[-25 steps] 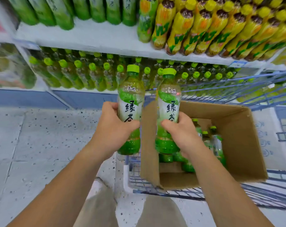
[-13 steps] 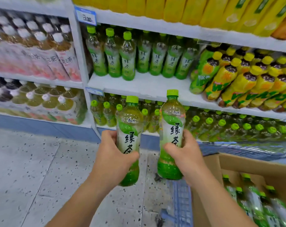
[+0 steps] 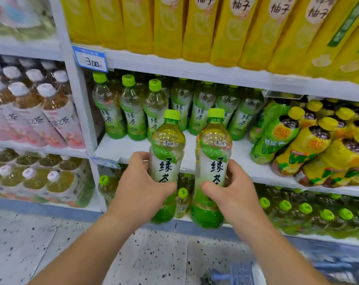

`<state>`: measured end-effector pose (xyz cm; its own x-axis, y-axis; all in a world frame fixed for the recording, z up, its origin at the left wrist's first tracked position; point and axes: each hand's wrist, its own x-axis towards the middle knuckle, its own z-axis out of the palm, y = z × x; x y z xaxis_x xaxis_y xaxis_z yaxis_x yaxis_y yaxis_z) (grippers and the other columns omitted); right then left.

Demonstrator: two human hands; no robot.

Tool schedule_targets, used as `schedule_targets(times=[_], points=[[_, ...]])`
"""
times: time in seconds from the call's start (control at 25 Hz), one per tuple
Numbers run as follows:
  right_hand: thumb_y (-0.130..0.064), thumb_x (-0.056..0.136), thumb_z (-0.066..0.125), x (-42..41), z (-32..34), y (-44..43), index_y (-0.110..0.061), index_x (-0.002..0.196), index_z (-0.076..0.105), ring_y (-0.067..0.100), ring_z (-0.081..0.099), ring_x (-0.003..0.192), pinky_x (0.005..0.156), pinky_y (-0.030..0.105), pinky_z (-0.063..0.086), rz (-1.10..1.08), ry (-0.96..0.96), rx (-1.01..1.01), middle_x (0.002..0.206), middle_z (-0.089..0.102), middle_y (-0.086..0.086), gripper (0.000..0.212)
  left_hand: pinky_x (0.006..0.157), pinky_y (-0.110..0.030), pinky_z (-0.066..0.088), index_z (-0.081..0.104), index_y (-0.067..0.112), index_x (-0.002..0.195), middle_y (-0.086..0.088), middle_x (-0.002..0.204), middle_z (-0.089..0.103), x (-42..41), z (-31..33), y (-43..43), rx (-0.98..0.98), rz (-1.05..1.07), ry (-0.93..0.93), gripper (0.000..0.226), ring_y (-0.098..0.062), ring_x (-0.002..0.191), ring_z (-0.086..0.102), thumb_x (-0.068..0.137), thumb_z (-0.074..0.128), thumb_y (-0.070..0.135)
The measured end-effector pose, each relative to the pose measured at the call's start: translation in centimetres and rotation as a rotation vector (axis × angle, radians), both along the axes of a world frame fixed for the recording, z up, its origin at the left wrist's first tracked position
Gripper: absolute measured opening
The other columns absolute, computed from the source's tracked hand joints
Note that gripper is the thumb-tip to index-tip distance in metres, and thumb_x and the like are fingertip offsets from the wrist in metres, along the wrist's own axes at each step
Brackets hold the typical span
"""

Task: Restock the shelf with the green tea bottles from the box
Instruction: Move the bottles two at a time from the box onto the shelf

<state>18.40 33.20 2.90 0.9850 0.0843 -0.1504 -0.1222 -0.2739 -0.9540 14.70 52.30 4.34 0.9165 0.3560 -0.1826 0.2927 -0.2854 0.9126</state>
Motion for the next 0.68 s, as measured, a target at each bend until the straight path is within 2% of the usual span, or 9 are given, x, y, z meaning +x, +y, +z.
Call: schedule_targets(times=[0.08,0.16,0.28,0.36,0.44,0.56,0.68], points=[[-0.04,0.05,0.071,2.2,-0.7,-0.1,-0.036,0.098,0.064,0.001,0.071,0.075,0.06,0.024,0.057,0.013,-0.01,0.006,0.087,0.075,-0.016,0.049,0.07,-0.043,0.061,0.055,0.037,0.102,0.015,0.092,0.073,2.3,-0.9,0.3,0.047,-0.011,-0.023,0.05,-0.006,0.078,0.071,0.063,0.084,0.023],[-0.032,0.057,0.076,4.4,-1.5,-0.5,-0.035,0.098,0.065,0.0,0.071,0.076,0.055,0.016,0.053,0.018,-0.026,0.006,0.087,0.075,-0.017,0.043,0.069,-0.04,0.061,0.06,0.036,0.098,0.018,0.088,0.072,4.7,-1.9,0.4,0.072,-0.017,-0.066,0.044,-0.003,0.077,0.07,0.062,0.083,0.025],[-0.017,0.066,0.082,7.4,-2.6,-0.8,-0.034,0.099,0.065,-0.001,0.07,0.077,0.056,0.013,0.052,0.009,-0.081,-0.024,0.088,0.075,-0.019,0.041,0.059,-0.017,0.055,0.06,0.039,0.096,0.026,0.089,0.069,7.7,-3.0,0.2,0.087,-0.036,-0.169,0.043,0.006,0.078,0.066,0.065,0.085,0.023],[-0.019,0.067,0.085,9.3,-3.2,-0.8,-0.035,0.101,0.063,-0.001,0.07,0.081,0.061,0.016,0.054,-0.004,-0.122,-0.054,0.091,0.075,-0.019,0.043,0.06,-0.011,0.053,0.061,0.041,0.098,0.025,0.09,0.07,9.4,-3.5,0.0,0.085,-0.05,-0.227,0.044,0.006,0.08,0.066,0.068,0.086,0.021],[-0.022,0.067,0.086,11.0,-3.7,-0.5,-0.037,0.103,0.062,-0.002,0.069,0.084,0.067,0.019,0.056,-0.013,-0.151,-0.071,0.093,0.074,-0.02,0.046,0.064,-0.012,0.055,0.062,0.042,0.102,0.022,0.093,0.072,10.8,-4.0,-0.2,0.088,-0.077,-0.273,0.047,0.004,0.083,0.068,0.069,0.086,0.018],[-0.022,0.068,0.087,12.9,-4.4,-0.1,-0.04,0.098,0.057,-0.012,0.064,0.08,0.057,0.004,0.048,-0.017,-0.214,-0.114,0.089,0.069,-0.027,0.046,0.07,-0.019,0.058,0.062,0.04,0.104,0.017,0.096,0.073,12.5,-5.1,-0.2,0.091,-0.064,-0.336,0.049,0.001,0.087,0.069,0.069,0.086,0.015],[-0.023,0.066,0.09,13.8,-5.0,0.1,-0.043,0.095,0.054,-0.018,0.059,0.083,0.059,-0.002,0.042,-0.001,-0.256,-0.17,0.087,0.067,-0.027,0.05,0.077,-0.024,0.058,0.062,0.039,0.109,0.018,0.101,0.071,13.6,-6.4,-0.2,0.069,-0.032,-0.373,0.05,0.001,0.092,0.068,0.069,0.086,0.02]])
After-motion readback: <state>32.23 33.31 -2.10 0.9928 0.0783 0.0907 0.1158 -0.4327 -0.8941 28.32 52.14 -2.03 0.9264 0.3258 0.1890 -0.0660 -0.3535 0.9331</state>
